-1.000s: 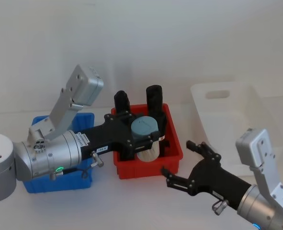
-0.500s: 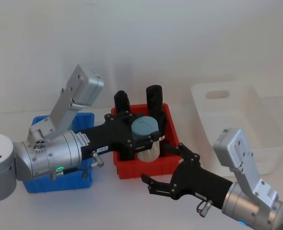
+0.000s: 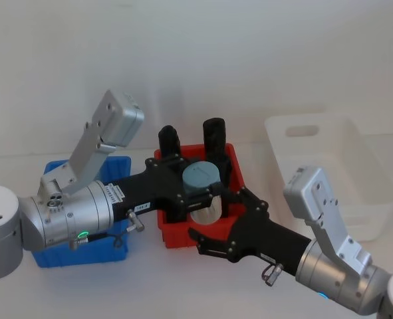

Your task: Pick the cotton swabs from the blue box and place them into the white box.

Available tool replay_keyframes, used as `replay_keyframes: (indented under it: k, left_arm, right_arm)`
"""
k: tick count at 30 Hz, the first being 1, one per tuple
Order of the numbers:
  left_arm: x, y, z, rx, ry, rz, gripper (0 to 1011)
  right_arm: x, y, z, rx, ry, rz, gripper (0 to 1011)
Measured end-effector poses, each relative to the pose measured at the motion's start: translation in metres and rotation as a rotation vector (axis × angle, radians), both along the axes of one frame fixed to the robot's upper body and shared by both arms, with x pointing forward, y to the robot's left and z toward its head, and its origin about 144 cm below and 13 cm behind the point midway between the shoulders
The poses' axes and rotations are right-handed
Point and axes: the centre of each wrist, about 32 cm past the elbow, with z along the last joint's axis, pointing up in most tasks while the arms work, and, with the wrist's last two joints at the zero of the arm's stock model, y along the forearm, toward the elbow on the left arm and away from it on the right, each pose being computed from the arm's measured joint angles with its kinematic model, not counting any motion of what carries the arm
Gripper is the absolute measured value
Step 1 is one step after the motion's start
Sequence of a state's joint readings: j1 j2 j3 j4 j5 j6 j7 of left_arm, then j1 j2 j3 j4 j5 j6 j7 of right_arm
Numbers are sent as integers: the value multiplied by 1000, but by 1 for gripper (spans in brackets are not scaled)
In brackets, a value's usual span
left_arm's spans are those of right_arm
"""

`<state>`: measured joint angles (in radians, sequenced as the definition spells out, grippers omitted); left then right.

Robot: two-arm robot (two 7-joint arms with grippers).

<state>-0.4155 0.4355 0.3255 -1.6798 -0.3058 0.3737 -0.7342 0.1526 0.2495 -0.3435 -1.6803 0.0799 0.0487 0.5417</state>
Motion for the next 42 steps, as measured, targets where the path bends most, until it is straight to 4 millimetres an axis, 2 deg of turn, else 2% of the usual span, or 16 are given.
replay_keyframes:
  k: [9, 15, 23, 29, 33, 42]
  left_arm:
    - [0, 0, 0, 0, 0, 0, 673]
    - [0, 0, 0, 0, 0, 0, 673]
    - [0, 0, 0, 0, -1, 3, 673]
    - [0, 0, 0, 0, -1, 2, 678]
    - [0, 0, 0, 0, 0, 1, 810]
    - [0, 0, 0, 0, 0, 0, 1003]
  right_arm:
    - [9, 5, 0, 11, -7, -14, 996]
    - [18, 9, -2, 24, -2, -22, 865]
    - [25, 13, -3, 40, 7, -25, 634]
    - [28, 14, -4, 47, 10, -31, 634]
    - [30, 14, -3, 51, 10, -35, 634]
    - [31, 14, -3, 55, 9, -44, 634]
